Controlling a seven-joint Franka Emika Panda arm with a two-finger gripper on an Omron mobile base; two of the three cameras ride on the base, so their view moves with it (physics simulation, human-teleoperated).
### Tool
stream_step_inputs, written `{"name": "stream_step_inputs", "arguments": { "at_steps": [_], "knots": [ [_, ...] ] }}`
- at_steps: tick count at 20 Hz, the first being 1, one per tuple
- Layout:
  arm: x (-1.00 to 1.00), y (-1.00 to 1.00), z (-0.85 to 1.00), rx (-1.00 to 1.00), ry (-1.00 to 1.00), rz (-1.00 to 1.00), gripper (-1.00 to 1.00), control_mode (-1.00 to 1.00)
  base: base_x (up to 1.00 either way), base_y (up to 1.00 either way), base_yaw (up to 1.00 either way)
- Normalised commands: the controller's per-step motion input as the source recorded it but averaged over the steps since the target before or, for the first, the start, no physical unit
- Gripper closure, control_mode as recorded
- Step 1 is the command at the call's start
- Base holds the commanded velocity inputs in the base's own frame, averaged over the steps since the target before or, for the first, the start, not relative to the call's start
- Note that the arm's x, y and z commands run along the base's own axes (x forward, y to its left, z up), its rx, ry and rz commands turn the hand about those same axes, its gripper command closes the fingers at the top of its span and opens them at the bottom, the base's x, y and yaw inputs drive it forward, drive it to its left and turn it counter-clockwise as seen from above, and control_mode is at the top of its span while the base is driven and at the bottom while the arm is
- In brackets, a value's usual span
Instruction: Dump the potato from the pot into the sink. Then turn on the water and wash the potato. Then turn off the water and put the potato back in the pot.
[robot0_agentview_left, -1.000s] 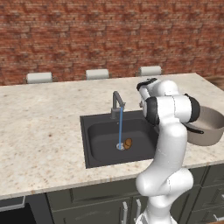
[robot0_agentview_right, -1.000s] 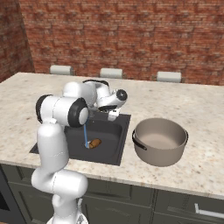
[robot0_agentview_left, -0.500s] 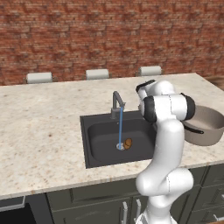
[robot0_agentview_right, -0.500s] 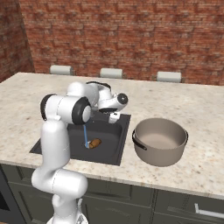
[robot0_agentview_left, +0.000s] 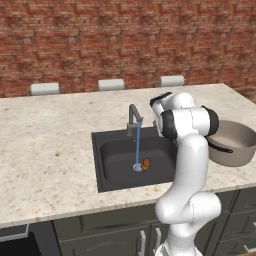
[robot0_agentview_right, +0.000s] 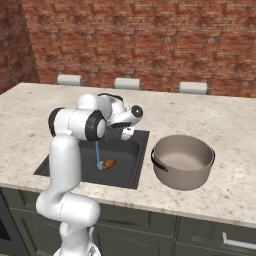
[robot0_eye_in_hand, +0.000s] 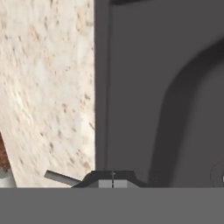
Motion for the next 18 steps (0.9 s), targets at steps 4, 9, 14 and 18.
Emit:
{"name": "stream_step_inputs", "arguments": {
  "at_steps": [4, 9, 14, 18],
  "knots": [
    [0.25, 0.24, 0.00, 0.02, 0.06, 0.00, 1.00, -1.00, 0.00, 0.00, 0.00],
    [0.22, 0.01, -0.09, 0.09, 0.07, 0.03, 1.00, -1.00, 0.00, 0.00, 0.00],
    [0.23, 0.00, -0.23, 0.13, 0.07, 0.04, 1.00, -1.00, 0.00, 0.00, 0.00],
    [0.26, 0.00, -0.24, 0.12, 0.09, 0.02, 1.00, -1.00, 0.00, 0.00, 0.00]
  ]
}}
